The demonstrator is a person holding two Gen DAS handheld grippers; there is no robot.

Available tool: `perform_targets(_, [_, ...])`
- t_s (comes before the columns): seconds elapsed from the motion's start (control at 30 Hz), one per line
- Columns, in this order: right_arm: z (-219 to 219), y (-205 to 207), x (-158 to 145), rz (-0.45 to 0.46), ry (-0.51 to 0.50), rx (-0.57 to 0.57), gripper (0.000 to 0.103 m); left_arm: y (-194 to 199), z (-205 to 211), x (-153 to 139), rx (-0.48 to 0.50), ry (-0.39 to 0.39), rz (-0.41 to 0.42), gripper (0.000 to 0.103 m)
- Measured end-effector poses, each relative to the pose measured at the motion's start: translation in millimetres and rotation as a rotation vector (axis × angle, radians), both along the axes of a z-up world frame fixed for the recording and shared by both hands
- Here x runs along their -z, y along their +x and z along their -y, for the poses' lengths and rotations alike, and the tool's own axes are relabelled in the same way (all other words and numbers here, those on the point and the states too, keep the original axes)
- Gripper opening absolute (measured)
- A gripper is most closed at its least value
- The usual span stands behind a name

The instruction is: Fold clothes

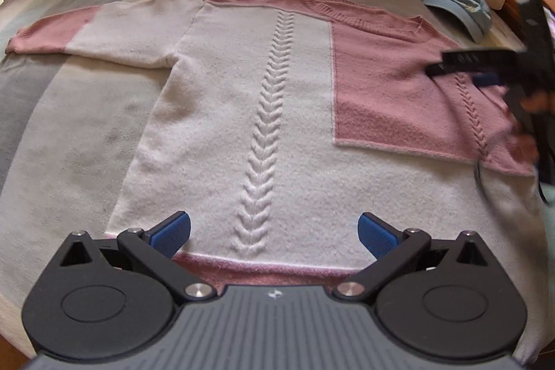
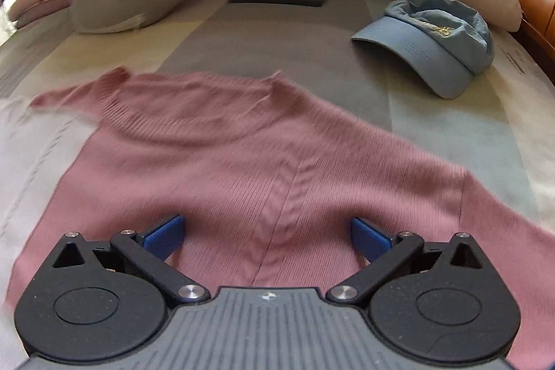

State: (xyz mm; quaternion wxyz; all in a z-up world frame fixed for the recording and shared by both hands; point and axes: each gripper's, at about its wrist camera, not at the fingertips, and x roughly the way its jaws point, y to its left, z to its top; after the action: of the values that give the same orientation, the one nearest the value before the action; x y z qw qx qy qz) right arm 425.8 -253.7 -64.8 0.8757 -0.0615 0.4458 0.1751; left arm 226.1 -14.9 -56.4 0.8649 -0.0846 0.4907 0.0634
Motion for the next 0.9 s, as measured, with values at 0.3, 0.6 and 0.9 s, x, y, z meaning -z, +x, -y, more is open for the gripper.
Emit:
perform_targets(0.3, [0, -5, -13, -0.024, 0.03, -0.024, 0.103, -23, -24, -9, 0.104, 0.034, 0.066, 0.102])
perform_targets(0.6, [-18, -148, -14, -0.026, -0.025, -0.082, 0.103, -44, -29, 1, 0.374, 0.013, 0.089, 0.102])
perform_targets(0.9, [-34, -251, 8, -0.003, -0.073, 0.095, 0.103, -84, -45, 16, 0.511, 0.065, 0.077, 0.102])
